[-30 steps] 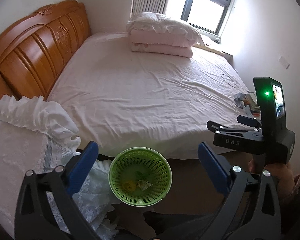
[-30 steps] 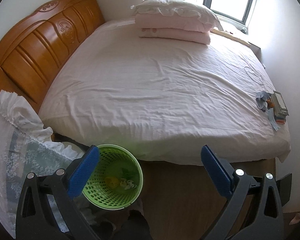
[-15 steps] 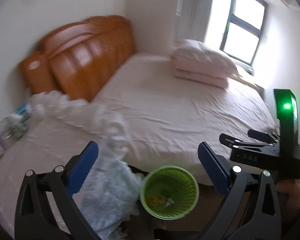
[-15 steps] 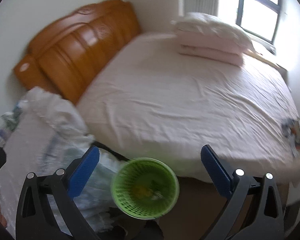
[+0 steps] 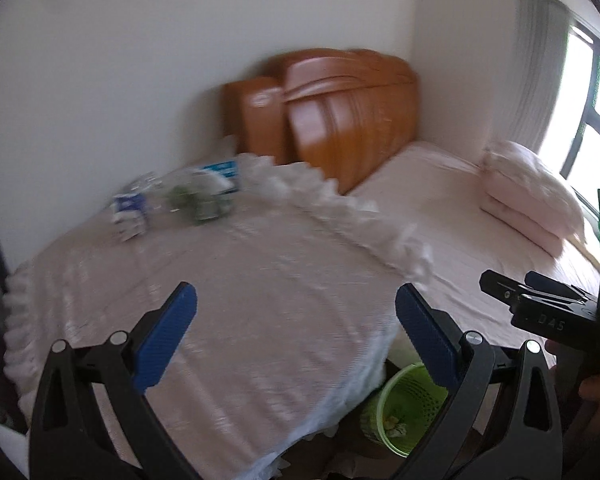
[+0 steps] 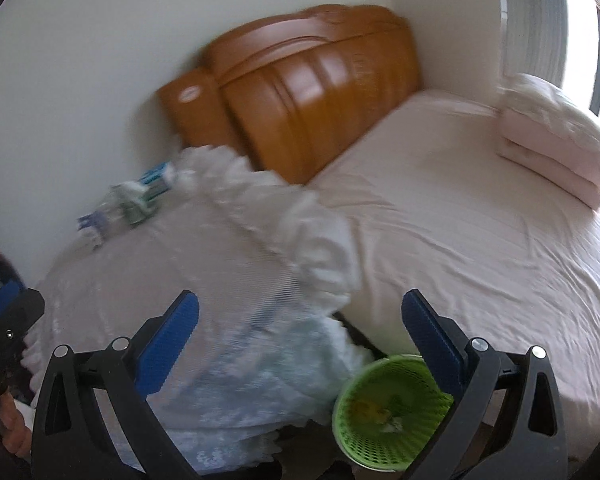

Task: Collect trash
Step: 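Move both tools back toward the remaining trash on the bed, then grasp the white-green bag with the right tool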

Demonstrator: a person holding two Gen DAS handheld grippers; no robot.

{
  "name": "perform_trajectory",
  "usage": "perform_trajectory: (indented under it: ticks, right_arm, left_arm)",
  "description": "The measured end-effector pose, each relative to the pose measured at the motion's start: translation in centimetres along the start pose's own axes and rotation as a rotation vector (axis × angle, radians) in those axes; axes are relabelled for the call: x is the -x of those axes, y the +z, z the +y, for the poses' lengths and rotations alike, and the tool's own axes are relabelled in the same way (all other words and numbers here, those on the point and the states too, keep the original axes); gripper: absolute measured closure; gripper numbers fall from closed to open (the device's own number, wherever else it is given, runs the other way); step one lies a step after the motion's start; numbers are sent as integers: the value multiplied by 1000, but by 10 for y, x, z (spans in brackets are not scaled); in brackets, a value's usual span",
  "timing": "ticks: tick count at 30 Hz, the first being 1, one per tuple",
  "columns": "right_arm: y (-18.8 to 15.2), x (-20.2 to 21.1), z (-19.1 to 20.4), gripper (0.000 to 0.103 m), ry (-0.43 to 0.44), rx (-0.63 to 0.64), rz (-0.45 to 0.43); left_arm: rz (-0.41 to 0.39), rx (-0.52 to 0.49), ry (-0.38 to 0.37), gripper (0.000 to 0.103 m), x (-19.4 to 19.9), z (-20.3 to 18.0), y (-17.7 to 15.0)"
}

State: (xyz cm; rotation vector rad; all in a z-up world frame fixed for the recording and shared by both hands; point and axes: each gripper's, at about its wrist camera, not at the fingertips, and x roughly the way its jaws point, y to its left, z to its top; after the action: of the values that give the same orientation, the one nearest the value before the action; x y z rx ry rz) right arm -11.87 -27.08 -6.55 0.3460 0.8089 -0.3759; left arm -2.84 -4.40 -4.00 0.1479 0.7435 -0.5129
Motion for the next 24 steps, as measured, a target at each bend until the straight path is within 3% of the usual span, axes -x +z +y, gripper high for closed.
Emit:
perform_trajectory:
  ticks: [15,24]
  right_arm:
    - [12,-40,80,2,124,108,54]
    - [43,-104,161,2,160,235,51]
  left_arm:
    - [7,96,125,8,-7,73,4]
    - [36,153,183,8,-27,128,8]
